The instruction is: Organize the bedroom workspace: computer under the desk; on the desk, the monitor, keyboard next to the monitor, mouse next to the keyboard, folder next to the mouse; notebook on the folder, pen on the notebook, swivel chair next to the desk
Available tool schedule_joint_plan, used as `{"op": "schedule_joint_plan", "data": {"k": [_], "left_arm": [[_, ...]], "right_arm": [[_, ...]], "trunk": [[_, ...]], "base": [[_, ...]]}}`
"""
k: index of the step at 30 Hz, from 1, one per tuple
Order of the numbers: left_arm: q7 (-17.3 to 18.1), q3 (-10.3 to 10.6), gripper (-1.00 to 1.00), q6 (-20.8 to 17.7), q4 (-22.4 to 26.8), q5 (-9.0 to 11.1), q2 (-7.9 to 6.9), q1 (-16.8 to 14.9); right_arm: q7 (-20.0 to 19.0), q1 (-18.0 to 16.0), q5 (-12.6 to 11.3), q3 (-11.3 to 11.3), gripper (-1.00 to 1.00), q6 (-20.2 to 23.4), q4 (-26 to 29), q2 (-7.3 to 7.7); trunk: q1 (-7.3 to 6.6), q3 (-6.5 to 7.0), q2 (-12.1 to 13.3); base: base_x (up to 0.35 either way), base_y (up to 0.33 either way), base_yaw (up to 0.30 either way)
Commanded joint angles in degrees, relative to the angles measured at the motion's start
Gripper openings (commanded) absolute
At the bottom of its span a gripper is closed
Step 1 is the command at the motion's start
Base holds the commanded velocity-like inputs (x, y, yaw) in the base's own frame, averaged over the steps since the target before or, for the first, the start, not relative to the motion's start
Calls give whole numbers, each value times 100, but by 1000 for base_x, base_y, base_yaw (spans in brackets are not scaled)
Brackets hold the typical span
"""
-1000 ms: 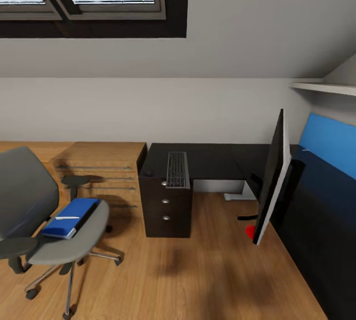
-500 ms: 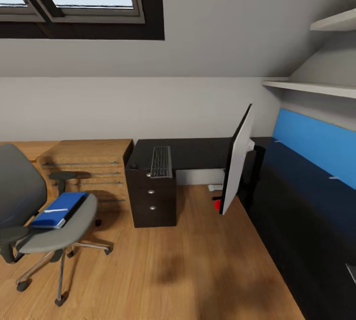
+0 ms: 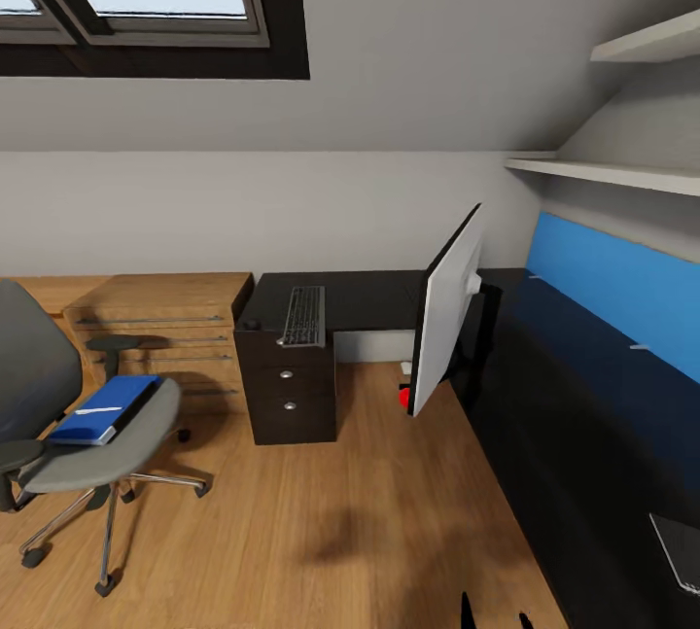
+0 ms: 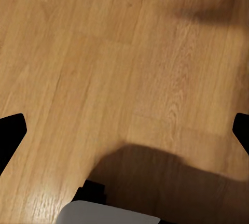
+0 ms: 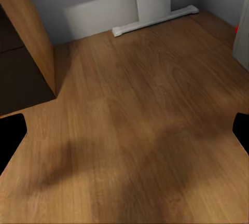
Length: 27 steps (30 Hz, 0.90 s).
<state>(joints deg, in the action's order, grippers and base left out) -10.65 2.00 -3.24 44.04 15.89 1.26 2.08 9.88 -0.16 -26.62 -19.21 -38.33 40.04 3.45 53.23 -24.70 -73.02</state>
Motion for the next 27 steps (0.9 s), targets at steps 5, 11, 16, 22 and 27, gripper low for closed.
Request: {"op": "schedule_joint_plan", "data": {"k": [5,11,16,22,27], "left_arm": [[-43,20,100,-25,18,46,-3,3],[-43,20,100,-19,17,45,-3,3],[-43,22,100,11,17,45,-3,3],[-41,35,100,459,-177,40,-4,3],[-34,38,100,619,-246,29,-19,4]], "right_arm": [[622,-1,-41,90,100,2273,2059,496],[917,-68,-37,1039,100,5117,4093,666],[968,-872,-35,1508,100,6878,4577,692],[939,-1798,195,1603,100,7496,3921,781],[282,-2236,731,1613,100,6868,2471,1031]], "trunk": [[1,-5,-3],[1,-5,-3],[1,-5,-3],[1,-5,-3],[1,-5,-3]], "base": [[0,-3,0],[0,0,0],[0,-39,0],[0,-277,0],[0,-343,0]]}}
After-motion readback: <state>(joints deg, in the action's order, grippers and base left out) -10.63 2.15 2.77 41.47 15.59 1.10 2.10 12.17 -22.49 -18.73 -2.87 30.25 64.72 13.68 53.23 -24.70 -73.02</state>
